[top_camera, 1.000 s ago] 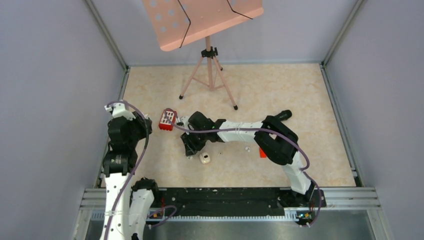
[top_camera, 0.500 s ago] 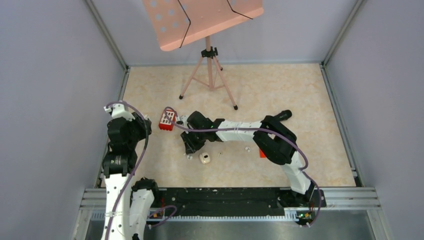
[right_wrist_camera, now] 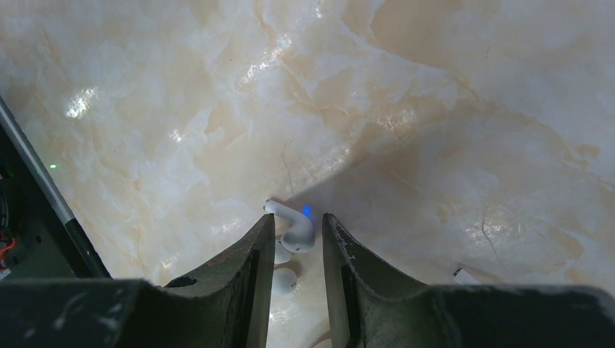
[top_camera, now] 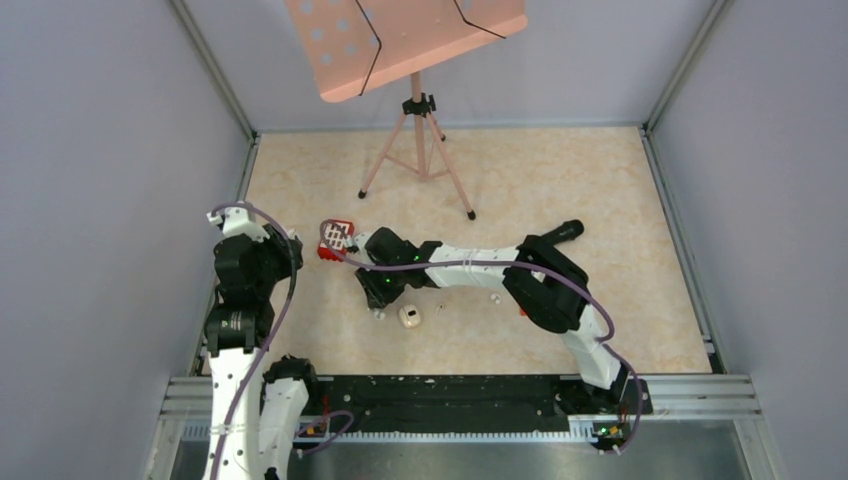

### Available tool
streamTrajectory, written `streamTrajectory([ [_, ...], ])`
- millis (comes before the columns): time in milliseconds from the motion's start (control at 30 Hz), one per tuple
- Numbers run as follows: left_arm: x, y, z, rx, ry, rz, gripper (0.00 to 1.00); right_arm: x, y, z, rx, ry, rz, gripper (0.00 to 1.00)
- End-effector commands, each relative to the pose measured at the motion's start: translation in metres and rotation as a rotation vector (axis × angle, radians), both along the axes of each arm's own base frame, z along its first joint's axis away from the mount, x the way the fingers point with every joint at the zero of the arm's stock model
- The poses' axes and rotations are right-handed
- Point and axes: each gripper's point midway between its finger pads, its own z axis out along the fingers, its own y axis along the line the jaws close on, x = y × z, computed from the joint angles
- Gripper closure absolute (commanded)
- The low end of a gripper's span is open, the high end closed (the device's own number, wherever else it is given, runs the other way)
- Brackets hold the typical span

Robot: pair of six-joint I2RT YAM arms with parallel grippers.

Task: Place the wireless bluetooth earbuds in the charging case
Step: Pick up the earbud from the center of the board.

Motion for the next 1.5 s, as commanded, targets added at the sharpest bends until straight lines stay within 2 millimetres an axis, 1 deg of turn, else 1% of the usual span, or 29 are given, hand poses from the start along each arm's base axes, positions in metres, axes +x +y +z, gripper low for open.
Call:
streamTrajectory([
  [0,0.0,0.004,0.027,0.014,-0.082,0.018,1.0,-0.009,-0.015,-0.025,-0.127,-0.03,0.007,0.7],
  [267,-0.001,0.005,0.029,0.02,-0.09,0.021,1.0,-0.007,-0.021,-0.024,-0.162,-0.087,-0.005,0.69],
  [567,0.0,0.004,0.028,0.014,-0.096,0.019,1.0,-0.01,-0.026,-0.016,-0.17,-0.11,-0.008,0.69],
  [733,0.001,0.004,0.03,0.013,-0.103,0.018,1.0,-0.009,-0.032,-0.015,-0.184,-0.12,-0.023,0.7],
  [900,0.002,0.002,0.029,0.004,-0.102,0.015,1.0,-0.011,-0.031,-0.014,-0.185,-0.126,-0.015,0.7],
  [1100,0.001,0.002,0.028,0.0,-0.1,0.013,1.0,-0.016,-0.03,-0.021,-0.196,-0.124,0.009,0.71],
  [1233,0.001,0.001,0.027,0.004,-0.097,0.009,1.0,-0.018,-0.031,-0.023,-0.199,-0.12,0.02,0.77],
  [1300,0.001,0.001,0.027,0.003,-0.095,0.007,1.0,-0.019,-0.03,-0.023,-0.195,-0.118,0.026,0.87],
  [1400,0.002,-0.001,0.025,-0.004,-0.092,-0.003,1.0,-0.018,-0.028,-0.021,-0.187,-0.125,0.027,0.95],
  [1467,0.004,-0.003,0.024,-0.009,-0.094,-0.016,1.0,-0.011,-0.026,-0.016,-0.177,-0.162,0.017,1.0],
])
